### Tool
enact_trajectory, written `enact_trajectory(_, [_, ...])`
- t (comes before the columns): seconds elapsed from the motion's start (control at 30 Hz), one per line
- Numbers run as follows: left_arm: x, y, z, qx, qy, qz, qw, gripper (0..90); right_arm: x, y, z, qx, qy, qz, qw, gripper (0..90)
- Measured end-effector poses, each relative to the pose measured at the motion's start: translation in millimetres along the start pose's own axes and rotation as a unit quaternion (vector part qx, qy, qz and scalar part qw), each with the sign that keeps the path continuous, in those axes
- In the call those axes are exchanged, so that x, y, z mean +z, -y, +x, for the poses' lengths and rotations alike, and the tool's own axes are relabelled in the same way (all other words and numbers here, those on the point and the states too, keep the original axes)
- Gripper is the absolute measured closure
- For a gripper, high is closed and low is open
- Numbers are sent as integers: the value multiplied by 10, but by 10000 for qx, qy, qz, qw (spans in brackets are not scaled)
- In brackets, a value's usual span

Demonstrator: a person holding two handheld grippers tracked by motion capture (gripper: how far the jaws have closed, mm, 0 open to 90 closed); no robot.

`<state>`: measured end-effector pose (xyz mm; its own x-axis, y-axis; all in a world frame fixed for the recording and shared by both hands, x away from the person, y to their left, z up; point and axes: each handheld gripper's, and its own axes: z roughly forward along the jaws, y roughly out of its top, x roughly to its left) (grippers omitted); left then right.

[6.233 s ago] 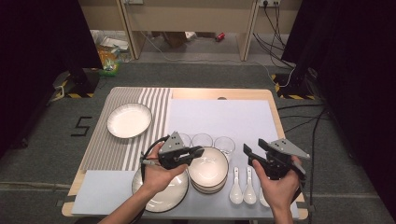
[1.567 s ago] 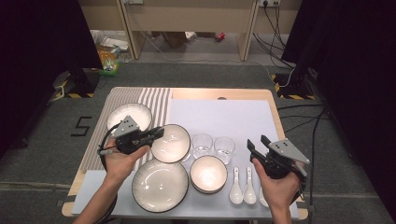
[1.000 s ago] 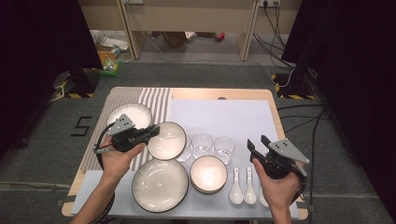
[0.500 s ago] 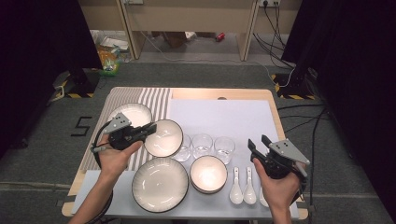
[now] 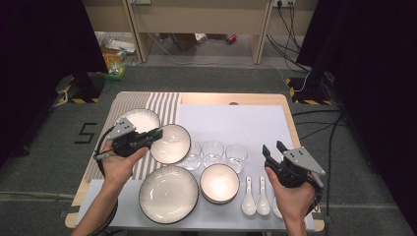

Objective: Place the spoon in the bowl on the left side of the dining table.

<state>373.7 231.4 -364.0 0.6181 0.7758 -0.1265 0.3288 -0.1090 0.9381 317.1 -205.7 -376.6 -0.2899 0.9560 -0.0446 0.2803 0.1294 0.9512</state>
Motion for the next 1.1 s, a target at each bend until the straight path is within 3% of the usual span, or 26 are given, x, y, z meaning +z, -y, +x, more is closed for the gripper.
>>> enact_trajectory(0.23, [-24, -1, 62, -57, -82, -18, 9999, 820, 0, -2, 11, 8, -31, 34, 10000, 513])
enact_trajectory(0.5, [-49, -1, 124, -100, -167, -23, 9998, 820, 13, 2, -9, -150, -38, 135, 9998, 522])
enact_trajectory(1.1, [-82, -1, 225, -142, -357, -47, 9993, 821, 13, -1, -2, -129, -71, 157, 9998, 521])
